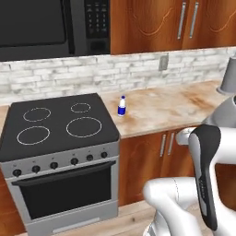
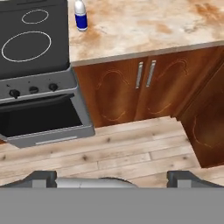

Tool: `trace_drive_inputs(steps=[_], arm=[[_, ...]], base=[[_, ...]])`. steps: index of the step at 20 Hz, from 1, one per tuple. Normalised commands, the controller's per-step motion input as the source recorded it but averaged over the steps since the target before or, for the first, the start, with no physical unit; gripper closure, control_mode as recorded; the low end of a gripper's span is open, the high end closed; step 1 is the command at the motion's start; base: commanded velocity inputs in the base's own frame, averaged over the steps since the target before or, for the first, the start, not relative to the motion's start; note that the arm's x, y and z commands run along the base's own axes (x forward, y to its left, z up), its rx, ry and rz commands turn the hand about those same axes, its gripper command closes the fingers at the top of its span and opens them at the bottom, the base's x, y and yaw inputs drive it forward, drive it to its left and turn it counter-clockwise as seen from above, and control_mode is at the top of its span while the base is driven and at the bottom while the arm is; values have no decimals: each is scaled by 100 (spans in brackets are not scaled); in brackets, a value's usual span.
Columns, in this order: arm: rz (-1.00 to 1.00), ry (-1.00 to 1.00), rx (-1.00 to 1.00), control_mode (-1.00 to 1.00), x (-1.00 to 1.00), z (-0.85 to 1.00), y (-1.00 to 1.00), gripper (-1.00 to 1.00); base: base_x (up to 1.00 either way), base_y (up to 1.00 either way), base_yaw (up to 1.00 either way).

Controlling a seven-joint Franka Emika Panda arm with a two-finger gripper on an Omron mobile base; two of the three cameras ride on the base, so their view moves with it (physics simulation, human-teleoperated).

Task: Place the drinks on the dining counter in a tight cluster.

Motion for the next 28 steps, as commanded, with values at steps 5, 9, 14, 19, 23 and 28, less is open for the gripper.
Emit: trace_drive_inputs(steps=[5,9,14,19,23,28], arm=[[0,0,0,100,0,0,0,-100],[0,0,0,100,0,0,0,-100],[0,0,0,100,0,0,0,-100],[0,0,0,100,0,0,0,-100],[0,0,0,100,0,0,0,-100],[0,0,0,100,0,0,0,-100]], base=[[90,-7,6],[98,-26,18],[78,-32,23],[85,-6,16],[61,-1,15],[68,-11,21]])
